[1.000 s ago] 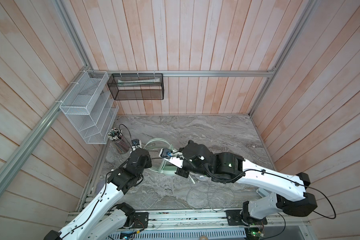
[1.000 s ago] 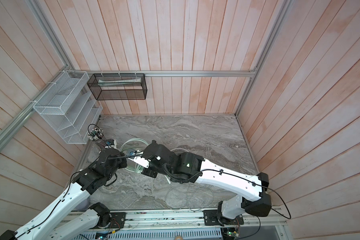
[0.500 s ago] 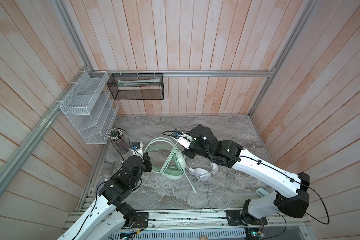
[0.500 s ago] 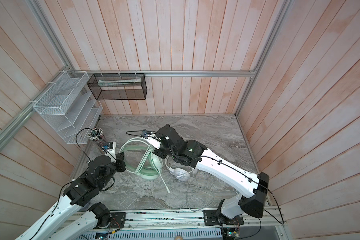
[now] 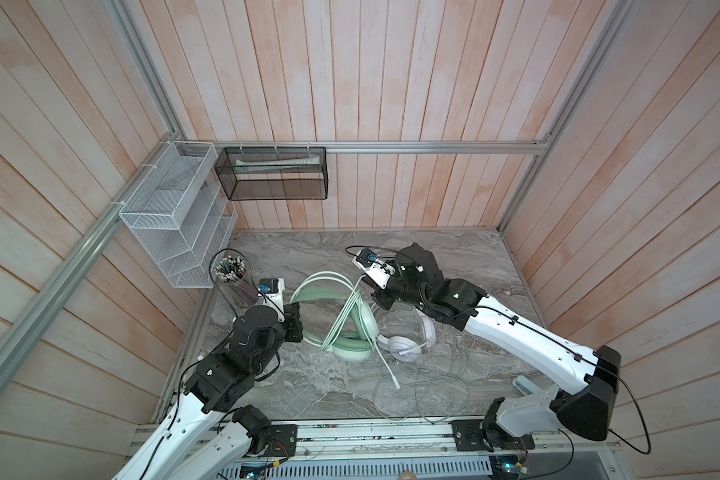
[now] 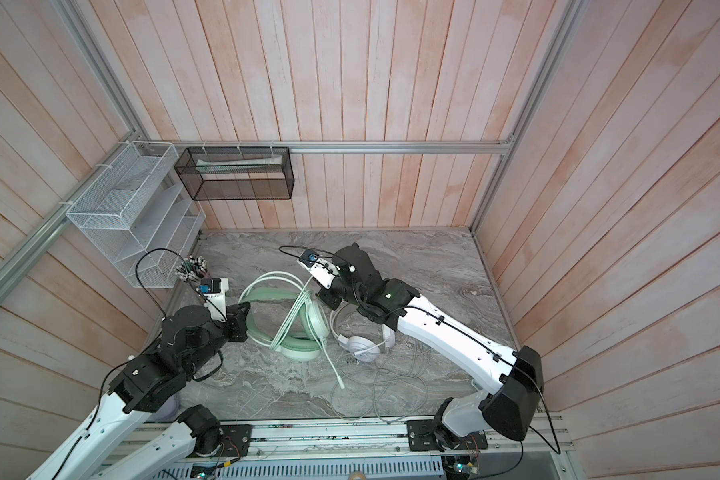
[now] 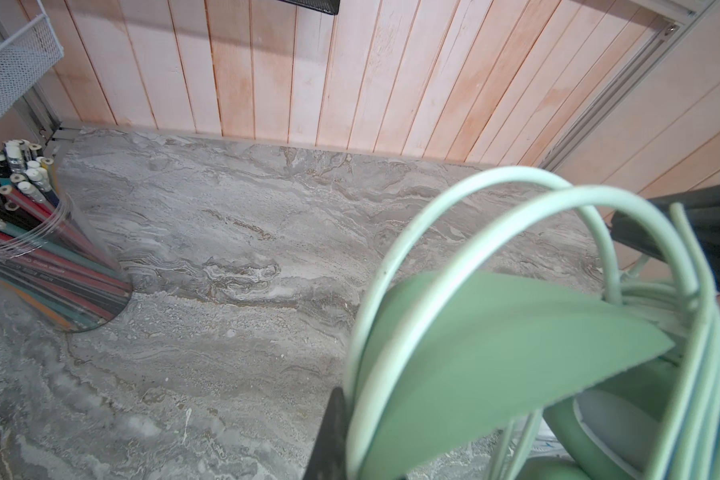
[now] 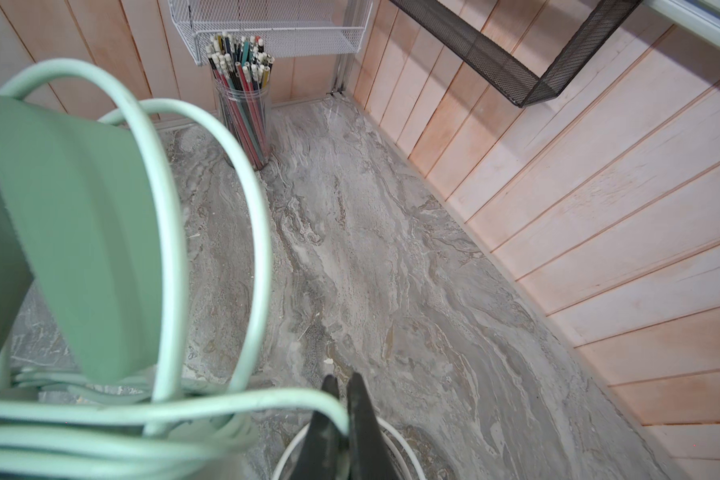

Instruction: Wrap the headphones

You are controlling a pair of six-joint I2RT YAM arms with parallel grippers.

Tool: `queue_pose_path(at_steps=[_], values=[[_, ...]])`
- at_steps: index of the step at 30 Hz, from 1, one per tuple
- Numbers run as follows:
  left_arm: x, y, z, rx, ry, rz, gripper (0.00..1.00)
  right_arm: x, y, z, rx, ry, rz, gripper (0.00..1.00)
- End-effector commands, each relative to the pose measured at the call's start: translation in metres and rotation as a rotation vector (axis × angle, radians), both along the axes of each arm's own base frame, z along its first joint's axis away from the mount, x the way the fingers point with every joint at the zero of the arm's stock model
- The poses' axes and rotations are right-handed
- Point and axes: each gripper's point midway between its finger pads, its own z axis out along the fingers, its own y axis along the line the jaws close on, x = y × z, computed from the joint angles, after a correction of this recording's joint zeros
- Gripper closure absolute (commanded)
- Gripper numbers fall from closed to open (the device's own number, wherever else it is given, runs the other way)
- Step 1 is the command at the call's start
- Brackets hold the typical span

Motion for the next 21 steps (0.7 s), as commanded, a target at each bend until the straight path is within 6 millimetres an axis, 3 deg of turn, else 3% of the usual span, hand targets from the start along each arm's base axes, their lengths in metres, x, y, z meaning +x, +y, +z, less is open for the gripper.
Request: queue_pose_path(at_steps=[1, 10, 21], values=[[-0.006, -0.007, 0.021, -0.084, 0.029, -0.02, 1.0, 0.02, -0.017, 0.02, 0.096, -0.03, -0.097, 1.0], [-0.002, -0.005, 0.038, -0.203, 0.054, 0.021, 1.0, 0.005, -0.021, -0.021, 0.105, 0.053, -0.079, 0.97], [0.005, -0.002, 0.047, -0.301, 0.072, 0.056, 1.0, -0.003, -0.023, -0.038, 0.104, 0.098, -0.064, 0.9]])
